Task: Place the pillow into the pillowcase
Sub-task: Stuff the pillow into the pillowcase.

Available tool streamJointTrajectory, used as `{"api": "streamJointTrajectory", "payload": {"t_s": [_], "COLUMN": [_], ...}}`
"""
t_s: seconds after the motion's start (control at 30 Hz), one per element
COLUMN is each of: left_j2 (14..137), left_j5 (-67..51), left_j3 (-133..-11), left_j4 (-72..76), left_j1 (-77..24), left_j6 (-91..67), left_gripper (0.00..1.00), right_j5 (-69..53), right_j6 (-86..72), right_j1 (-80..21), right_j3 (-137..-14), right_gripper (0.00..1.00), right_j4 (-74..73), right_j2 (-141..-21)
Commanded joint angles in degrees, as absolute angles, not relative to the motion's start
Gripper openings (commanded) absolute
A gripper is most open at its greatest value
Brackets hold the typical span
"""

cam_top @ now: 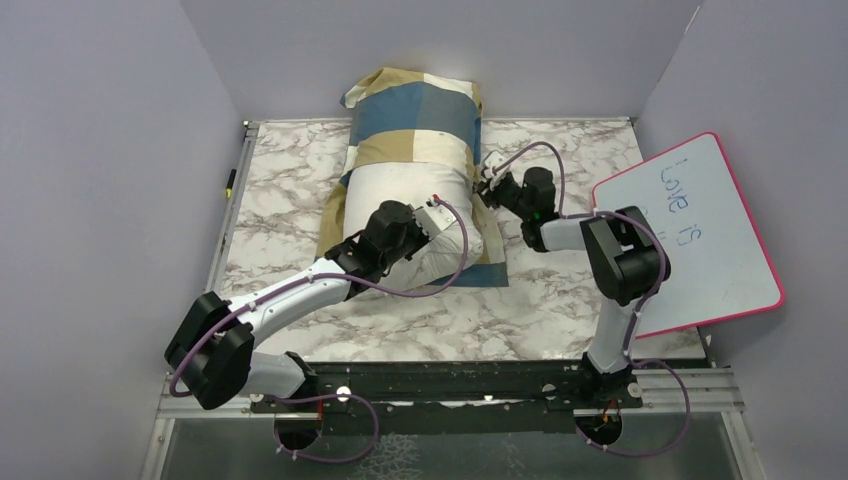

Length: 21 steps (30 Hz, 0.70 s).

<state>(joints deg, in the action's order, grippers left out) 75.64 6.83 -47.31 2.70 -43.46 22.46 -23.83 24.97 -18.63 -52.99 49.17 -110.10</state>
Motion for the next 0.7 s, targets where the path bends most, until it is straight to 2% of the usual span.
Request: {"api": "streamJointTrajectory", "payload": {"t_s": [0.0, 0.17, 0.2, 0.27, 0.3, 0.37, 0.43, 0.53, 0.67], "left_j2": [75.2, 75.4, 75.6, 76.3, 76.9, 77.7, 78.0, 78.5, 80.3], "left_j5": [6.9, 7.0, 7.8, 11.9, 15.9, 26.2, 31.5, 32.2, 33.4], "left_j3": [-46.6, -47.3, -47.6, -49.0, -50.1, -53.4, -55.4, -55.2, -54.4], "left_j4": [1.7, 1.5, 1.2, -0.6, -2.5, -6.9, -10.5, -10.5, -10.3], "left_j1": [-42.8, -42.8, -42.8, -42.8, -42.9, -42.8, -42.7, -42.7, -42.2], "left_j6": [21.3, 20.7, 20.2, 18.8, 17.3, 12.7, 9.7, 7.3, 5.3], "left_gripper": [0.00, 0.00, 0.00, 0.00, 0.00, 0.00, 0.00, 0.00, 0.00], "right_j5": [-23.5, -21.7, -21.5, -22.3, -23.1, -26.8, -31.6, -38.4, -38.9], "right_j6": [23.5, 24.6, 25.1, 27.4, 28.3, 30.2, 30.4, 29.5, 27.9], "right_j1": [-21.0, -22.6, -23.0, -24.0, -24.7, -26.0, -27.2, -28.5, -29.8], "right_j3": [-54.6, -57.4, -57.8, -58.7, -58.9, -58.3, -55.0, -50.1, -46.7], "right_gripper": [0.41, 0.45, 0.40, 0.03, 0.01, 0.00, 0.00, 0.00, 0.00], "right_j4": [55.6, 57.7, 57.7, 54.4, 51.6, 43.4, 36.6, 36.4, 33.4], "right_j2": [-112.3, -114.3, -113.8, -111.1, -108.8, -102.5, -94.6, -86.8, -80.4]}}
